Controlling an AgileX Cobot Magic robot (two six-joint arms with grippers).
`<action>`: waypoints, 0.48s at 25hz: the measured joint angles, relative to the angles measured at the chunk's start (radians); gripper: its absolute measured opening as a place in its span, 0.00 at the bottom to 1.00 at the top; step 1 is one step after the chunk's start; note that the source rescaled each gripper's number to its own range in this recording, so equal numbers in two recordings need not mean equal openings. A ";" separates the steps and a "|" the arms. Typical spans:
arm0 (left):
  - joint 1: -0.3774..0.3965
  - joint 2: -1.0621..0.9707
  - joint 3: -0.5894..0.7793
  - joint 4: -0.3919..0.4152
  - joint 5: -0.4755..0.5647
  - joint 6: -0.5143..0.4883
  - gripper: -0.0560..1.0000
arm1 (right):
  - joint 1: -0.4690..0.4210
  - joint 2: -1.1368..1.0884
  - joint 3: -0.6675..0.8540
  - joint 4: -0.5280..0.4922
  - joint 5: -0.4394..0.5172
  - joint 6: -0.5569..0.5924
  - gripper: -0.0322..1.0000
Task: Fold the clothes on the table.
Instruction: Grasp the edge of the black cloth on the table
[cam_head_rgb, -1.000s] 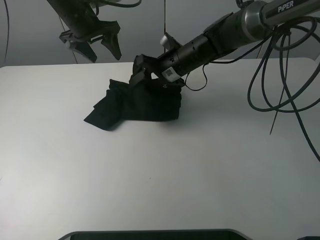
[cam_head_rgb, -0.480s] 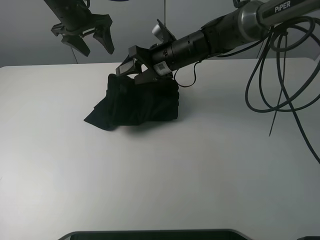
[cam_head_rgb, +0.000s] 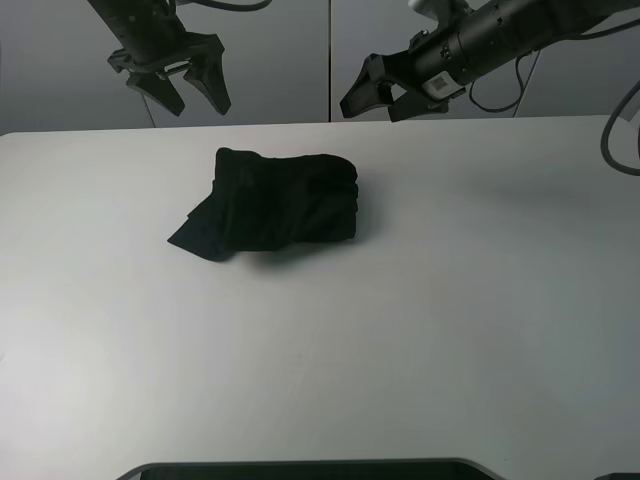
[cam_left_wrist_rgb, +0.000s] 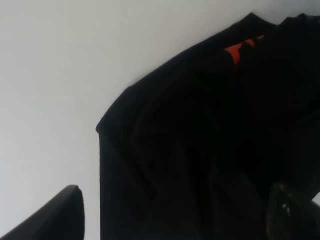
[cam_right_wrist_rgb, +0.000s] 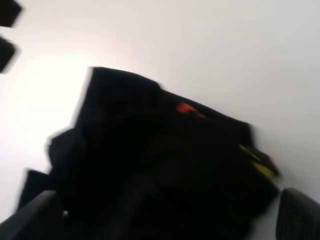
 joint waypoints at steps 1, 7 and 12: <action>-0.004 0.000 0.000 -0.002 0.002 0.005 0.96 | -0.013 -0.012 0.022 -0.040 -0.005 0.022 0.92; -0.125 0.000 0.000 0.020 0.002 0.029 0.96 | -0.062 -0.079 0.205 -0.203 -0.095 0.129 0.92; -0.237 -0.002 0.000 0.043 0.002 0.031 0.96 | -0.142 -0.135 0.345 -0.254 -0.146 0.193 0.92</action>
